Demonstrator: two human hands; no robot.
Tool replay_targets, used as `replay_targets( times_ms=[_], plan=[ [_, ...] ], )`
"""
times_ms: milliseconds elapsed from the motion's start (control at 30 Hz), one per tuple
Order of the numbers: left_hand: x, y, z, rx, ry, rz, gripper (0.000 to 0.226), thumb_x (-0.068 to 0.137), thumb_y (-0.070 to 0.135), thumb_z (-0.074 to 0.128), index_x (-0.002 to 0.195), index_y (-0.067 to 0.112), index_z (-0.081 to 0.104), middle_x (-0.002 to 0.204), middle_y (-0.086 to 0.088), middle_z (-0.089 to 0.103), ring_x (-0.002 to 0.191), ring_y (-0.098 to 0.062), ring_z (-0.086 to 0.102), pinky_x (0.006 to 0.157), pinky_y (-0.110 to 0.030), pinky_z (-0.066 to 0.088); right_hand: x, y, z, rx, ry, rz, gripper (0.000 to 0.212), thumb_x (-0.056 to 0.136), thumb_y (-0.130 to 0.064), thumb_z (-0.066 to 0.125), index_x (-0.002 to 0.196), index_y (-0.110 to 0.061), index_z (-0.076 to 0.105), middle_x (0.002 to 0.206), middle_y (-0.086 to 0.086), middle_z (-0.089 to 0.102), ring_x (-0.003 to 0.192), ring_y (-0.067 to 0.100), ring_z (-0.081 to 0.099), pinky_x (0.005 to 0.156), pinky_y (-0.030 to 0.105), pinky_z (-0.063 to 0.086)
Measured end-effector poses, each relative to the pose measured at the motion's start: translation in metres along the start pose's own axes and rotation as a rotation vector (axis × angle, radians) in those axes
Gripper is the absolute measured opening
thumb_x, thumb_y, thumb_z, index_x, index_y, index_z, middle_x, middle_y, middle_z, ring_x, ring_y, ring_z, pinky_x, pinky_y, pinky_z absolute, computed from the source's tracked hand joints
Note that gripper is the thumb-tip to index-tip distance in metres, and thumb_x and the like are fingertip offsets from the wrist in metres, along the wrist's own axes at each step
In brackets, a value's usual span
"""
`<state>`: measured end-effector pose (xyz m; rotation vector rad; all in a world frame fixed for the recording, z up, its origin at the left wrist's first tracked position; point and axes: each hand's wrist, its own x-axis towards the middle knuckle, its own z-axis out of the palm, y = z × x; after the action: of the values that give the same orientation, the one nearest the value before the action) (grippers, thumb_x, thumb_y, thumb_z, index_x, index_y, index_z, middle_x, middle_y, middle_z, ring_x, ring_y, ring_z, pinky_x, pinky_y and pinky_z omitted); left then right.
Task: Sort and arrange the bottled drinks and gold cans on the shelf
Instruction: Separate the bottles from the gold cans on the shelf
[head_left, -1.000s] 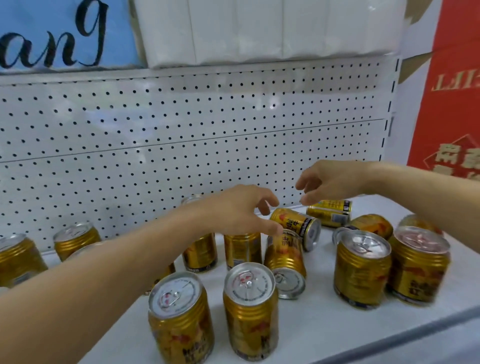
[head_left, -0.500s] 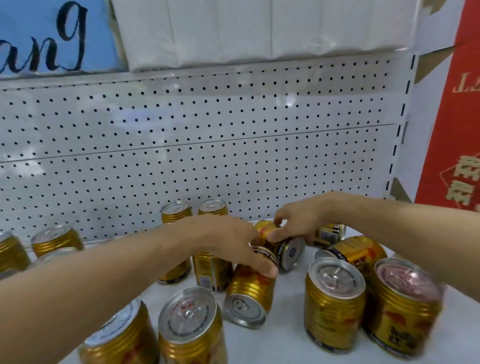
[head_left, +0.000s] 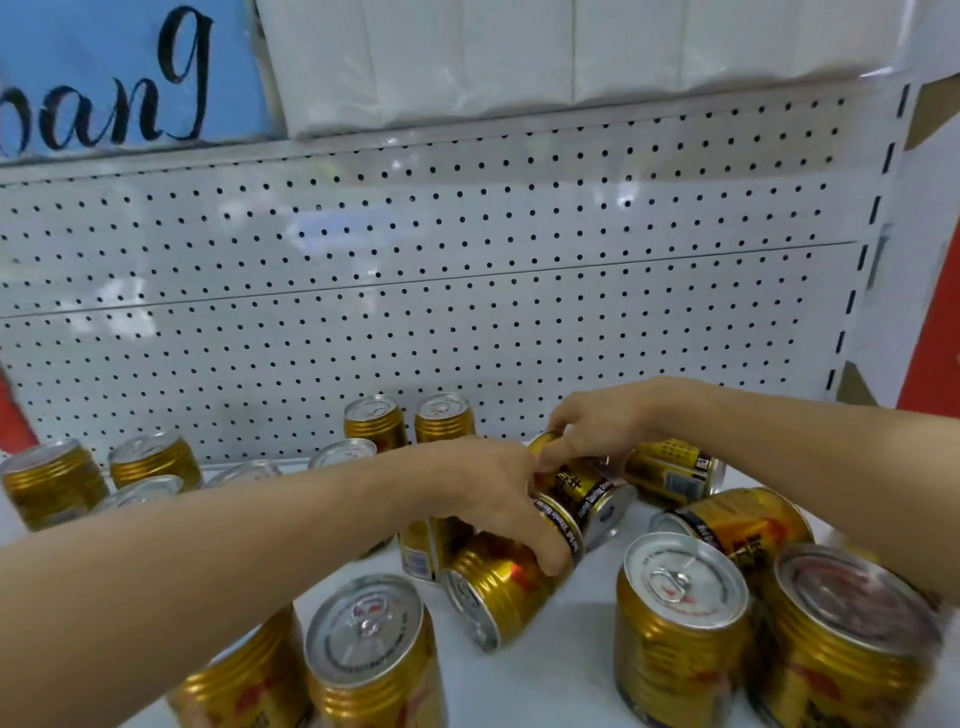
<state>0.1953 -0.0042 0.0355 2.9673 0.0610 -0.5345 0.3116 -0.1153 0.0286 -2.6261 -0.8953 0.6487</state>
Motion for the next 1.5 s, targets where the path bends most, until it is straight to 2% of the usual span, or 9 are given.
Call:
replay_targets(
  times_ms=[267, 467, 567, 667, 833, 933, 1067, 1233, 1500],
  plan=[
    [-0.017, -0.014, -0.007, -0.171, 0.070, 0.176, 0.045, 0.068, 0.037, 0.082, 0.109, 0.033, 0.065, 0.097, 0.012, 0.069, 0.088, -0.002, 0.065, 0.078, -0.022, 0.057, -0.002, 0.008, -0.007, 0.077, 0.217, -0.136, 0.046, 0.075, -0.032, 0.078, 0.112, -0.014, 0.058, 0.100, 0.003, 0.066, 0.088, 0.015, 0.065, 0.073, 0.028, 0.056],
    [-0.023, -0.023, -0.003, -0.277, 0.184, 0.180, 0.055, 0.062, 0.038, 0.085, 0.106, 0.038, 0.052, 0.097, 0.013, 0.065, 0.087, -0.005, 0.063, 0.075, -0.025, 0.055, 0.005, 0.015, 0.001, 0.017, 0.260, -0.125, 0.059, 0.072, -0.038, 0.080, 0.118, -0.024, 0.046, 0.113, -0.002, 0.059, 0.099, 0.015, 0.057, 0.089, 0.038, 0.052],
    [-0.026, -0.026, -0.008, -0.384, 0.278, 0.169, 0.052, 0.063, 0.035, 0.084, 0.102, 0.036, 0.049, 0.095, 0.010, 0.064, 0.082, -0.008, 0.064, 0.065, -0.024, 0.053, -0.003, 0.014, -0.005, -0.015, 0.307, -0.167, 0.058, 0.085, -0.044, 0.069, 0.133, -0.021, 0.046, 0.132, 0.000, 0.054, 0.114, 0.018, 0.054, 0.098, 0.035, 0.046],
    [-0.029, -0.031, -0.019, -0.582, 0.411, 0.172, 0.054, 0.061, 0.033, 0.086, 0.101, 0.031, 0.051, 0.101, 0.001, 0.064, 0.087, -0.022, 0.067, 0.075, -0.038, 0.057, -0.024, 0.007, -0.015, 0.329, 0.457, -0.275, 0.042, 0.095, -0.050, 0.050, 0.123, -0.020, 0.058, 0.121, 0.002, 0.062, 0.108, 0.020, 0.061, 0.095, 0.040, 0.052],
    [-0.023, -0.026, -0.035, -1.026, 0.580, 0.292, 0.056, 0.068, 0.022, 0.085, 0.109, 0.013, 0.049, 0.115, -0.008, 0.060, 0.085, -0.025, 0.072, 0.080, -0.041, 0.060, -0.056, 0.008, -0.026, 0.876, -0.074, -0.298, 0.065, 0.090, -0.062, 0.037, 0.131, -0.015, 0.054, 0.118, 0.019, 0.066, 0.104, 0.041, 0.065, 0.074, 0.041, 0.059],
    [-0.015, -0.013, -0.037, -1.091, 0.590, 0.365, 0.060, 0.069, 0.016, 0.085, 0.115, 0.015, 0.047, 0.120, -0.004, 0.058, 0.090, -0.020, 0.071, 0.076, -0.033, 0.060, -0.067, 0.017, -0.032, 1.031, 0.010, -0.345, 0.055, 0.087, -0.048, 0.049, 0.130, -0.013, 0.055, 0.110, 0.019, 0.064, 0.091, 0.037, 0.066, 0.064, 0.034, 0.060],
    [0.007, 0.004, -0.042, -0.872, 0.456, 0.321, 0.082, 0.073, 0.020, 0.084, 0.138, 0.020, 0.034, 0.131, -0.001, 0.053, 0.109, -0.017, 0.061, 0.090, -0.037, 0.055, -0.085, 0.045, -0.051, 0.842, 0.322, -0.301, 0.052, 0.081, -0.041, 0.063, 0.123, -0.012, 0.059, 0.116, 0.016, 0.060, 0.092, 0.027, 0.064, 0.069, 0.030, 0.057],
    [0.048, 0.034, -0.038, -0.111, 0.338, 0.320, 0.094, 0.080, 0.030, 0.078, 0.151, 0.022, 0.018, 0.148, 0.001, 0.042, 0.129, -0.020, 0.044, 0.098, -0.032, 0.041, -0.105, 0.094, -0.076, 0.535, 0.643, -0.038, 0.038, 0.086, -0.031, 0.070, 0.119, -0.020, 0.056, 0.111, 0.009, 0.056, 0.091, 0.026, 0.062, 0.066, 0.031, 0.055],
    [0.115, 0.069, -0.017, 0.200, 0.116, 0.325, 0.091, 0.069, 0.022, 0.086, 0.138, 0.029, 0.028, 0.135, 0.000, 0.052, 0.115, -0.023, 0.050, 0.098, -0.044, 0.042, -0.090, 0.142, -0.074, -0.111, 0.545, 0.095, 0.062, 0.079, -0.032, 0.077, 0.128, -0.019, 0.042, 0.116, 0.003, 0.050, 0.101, 0.022, 0.052, 0.076, 0.029, 0.048]
  ],
)
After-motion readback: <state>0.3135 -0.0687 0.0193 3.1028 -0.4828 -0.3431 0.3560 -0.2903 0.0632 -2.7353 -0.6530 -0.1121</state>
